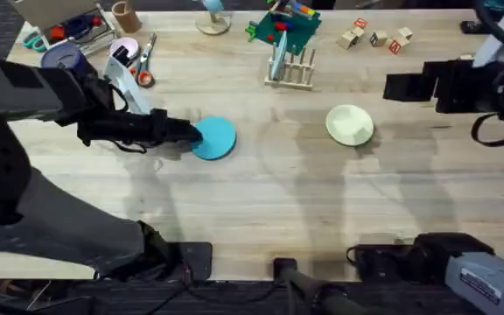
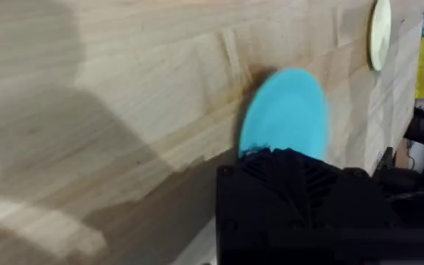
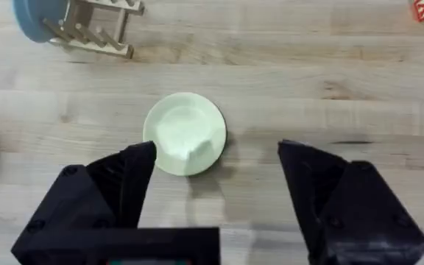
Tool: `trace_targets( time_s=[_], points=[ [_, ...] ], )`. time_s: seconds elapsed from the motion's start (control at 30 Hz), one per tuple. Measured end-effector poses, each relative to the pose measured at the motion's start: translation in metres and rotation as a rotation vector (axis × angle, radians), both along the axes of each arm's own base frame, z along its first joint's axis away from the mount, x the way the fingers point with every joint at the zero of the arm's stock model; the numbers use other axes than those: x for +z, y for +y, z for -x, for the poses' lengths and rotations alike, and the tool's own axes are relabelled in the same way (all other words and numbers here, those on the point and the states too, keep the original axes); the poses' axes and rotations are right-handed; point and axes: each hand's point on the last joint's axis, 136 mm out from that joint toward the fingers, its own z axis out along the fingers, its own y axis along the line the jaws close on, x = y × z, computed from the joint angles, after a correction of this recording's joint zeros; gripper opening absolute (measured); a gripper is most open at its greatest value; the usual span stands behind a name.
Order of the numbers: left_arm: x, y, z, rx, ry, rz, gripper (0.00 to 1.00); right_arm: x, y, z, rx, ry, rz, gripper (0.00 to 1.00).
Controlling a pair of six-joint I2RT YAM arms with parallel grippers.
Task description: Pick up the plates from the table one by one and place each into a slot on the dish rack.
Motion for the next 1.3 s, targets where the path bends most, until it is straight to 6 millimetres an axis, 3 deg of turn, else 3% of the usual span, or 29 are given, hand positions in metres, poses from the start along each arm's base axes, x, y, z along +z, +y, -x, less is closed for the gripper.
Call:
trace_targets(
  time_s=[0.67,0.97,1.3],
  points=[
    [-0.004,-0.003,-0.009,0.014,-0.019,0.058,0.040,0.000,0.003,0.000,0.011,0.000,-0.013,0.995],
    [-0.004,-0.003,-0.011,0.015,-0.029,0.054,0.041,0.001,0.051,0.004,0.176,0.030,-0.244,0.996],
    [-0.005,-0.004,-0.014,0.017,-0.039,0.070,0.040,-0.025,0.115,0.007,0.324,0.203,-0.418,0.995]
  ],
)
